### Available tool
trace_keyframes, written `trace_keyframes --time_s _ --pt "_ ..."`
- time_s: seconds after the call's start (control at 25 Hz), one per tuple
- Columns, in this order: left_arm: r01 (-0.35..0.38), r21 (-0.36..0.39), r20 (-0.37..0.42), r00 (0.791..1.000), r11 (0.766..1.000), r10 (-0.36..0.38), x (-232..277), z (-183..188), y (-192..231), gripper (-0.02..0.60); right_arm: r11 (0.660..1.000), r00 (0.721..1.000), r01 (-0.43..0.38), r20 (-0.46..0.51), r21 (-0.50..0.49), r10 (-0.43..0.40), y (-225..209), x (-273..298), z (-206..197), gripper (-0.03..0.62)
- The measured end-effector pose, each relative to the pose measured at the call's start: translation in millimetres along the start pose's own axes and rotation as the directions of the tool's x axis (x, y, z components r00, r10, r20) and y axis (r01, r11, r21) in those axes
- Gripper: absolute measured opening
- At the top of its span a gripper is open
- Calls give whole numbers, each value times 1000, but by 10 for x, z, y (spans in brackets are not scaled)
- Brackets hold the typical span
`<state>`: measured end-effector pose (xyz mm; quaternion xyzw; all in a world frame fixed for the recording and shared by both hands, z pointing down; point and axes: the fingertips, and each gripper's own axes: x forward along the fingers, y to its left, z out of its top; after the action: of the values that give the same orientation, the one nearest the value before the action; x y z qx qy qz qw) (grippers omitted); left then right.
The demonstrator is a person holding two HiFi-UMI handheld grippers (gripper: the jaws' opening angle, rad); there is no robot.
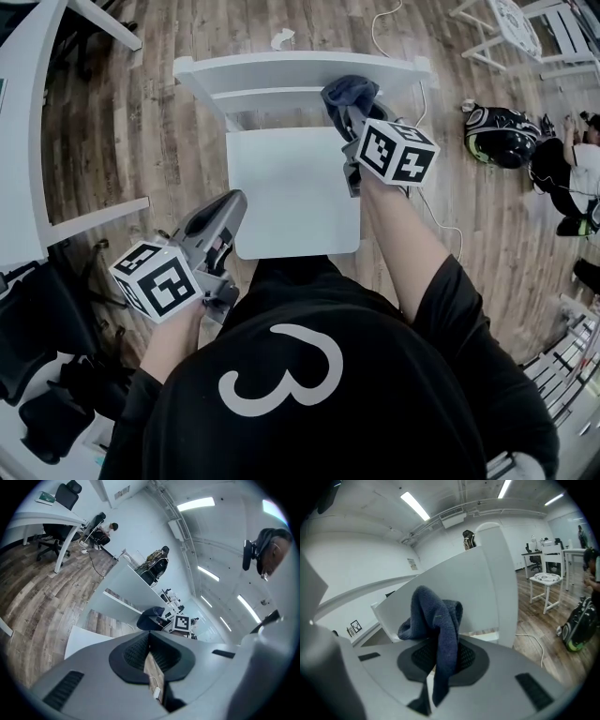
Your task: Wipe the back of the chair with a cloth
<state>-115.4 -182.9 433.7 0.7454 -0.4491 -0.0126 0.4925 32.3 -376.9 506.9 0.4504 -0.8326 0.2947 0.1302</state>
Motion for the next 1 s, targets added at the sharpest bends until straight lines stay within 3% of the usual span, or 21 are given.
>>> trace_keyframes --time_s 0.4,0.72,1.0 --pt "14 34 -25 1000 999 -13 225 -98 -294 13 996 997 74 31 45 -76 -691 -330 66 51" --pt "15 36 -37 999 999 -14 234 -151 -334 13 997 997 63 30 49 -64 -687 -338 69 51" --pt "18 18 -14 1000 1000 -18 185 -94 -211 14 998 999 0 37 62 -2 -525 -413 -7 51"
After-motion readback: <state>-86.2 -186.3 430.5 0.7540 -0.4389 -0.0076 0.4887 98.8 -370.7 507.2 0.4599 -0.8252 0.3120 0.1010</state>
